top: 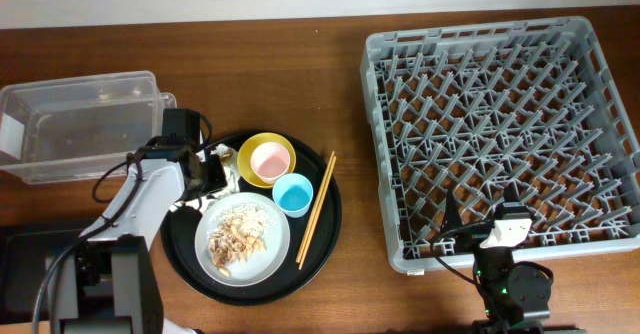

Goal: Sort waste into correct bins and load items into the dishwasher rack
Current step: 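Grasp the tissue with the left gripper and lift it, then carry the tissue left and release it into the clear plastic bin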

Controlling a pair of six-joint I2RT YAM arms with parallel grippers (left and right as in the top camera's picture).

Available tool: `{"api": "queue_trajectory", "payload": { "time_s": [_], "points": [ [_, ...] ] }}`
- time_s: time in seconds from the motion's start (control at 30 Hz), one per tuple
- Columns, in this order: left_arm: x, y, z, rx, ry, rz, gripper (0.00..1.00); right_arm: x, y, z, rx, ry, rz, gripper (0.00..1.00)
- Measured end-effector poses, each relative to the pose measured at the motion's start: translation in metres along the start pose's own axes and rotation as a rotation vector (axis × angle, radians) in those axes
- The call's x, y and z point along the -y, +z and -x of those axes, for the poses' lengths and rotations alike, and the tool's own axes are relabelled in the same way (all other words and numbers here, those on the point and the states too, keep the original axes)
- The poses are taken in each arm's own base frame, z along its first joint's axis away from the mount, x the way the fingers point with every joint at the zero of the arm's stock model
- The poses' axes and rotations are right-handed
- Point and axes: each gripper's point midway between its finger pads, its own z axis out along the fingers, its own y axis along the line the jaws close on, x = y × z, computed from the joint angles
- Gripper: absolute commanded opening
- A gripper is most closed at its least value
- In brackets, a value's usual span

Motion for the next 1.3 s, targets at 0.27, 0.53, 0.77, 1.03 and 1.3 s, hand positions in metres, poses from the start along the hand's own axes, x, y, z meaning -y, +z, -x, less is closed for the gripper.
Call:
{"api": "queue_trajectory", "payload": {
  "time_s": [0.27, 0.53, 0.77, 1.03, 1.3],
  "points": [
    [0.007, -0.032, -0.014, -0.019, -0.008, -0.061, 0.01, 0.0, 0.0, 0.0, 0.0, 0.001, 0.0, 0.98],
    [0.007, -0.124, -0.025, 0.151, -0.004, -0.139, 0.01, 0.0, 0.0, 0.0, 0.0, 0.0, 0.0, 0.98],
    [0.02, -0.145, -0.011, 0.255, 0.006, -0.225, 0.01, 0.0, 0.0, 0.0, 0.0, 0.0, 0.0, 0.98],
    [0.002, -0.246, 0.083, 0.846, -0.161, -0.204, 0.01, 0.0, 0.0, 0.0, 0.0, 0.0, 0.0, 0.98],
    [-0.115, -0.226, 0.14, 1.025, -0.547, 0.226, 0.26, 0.0, 0.0, 0.0, -0.001, 0.0, 0.0, 0.98]
  ]
}}
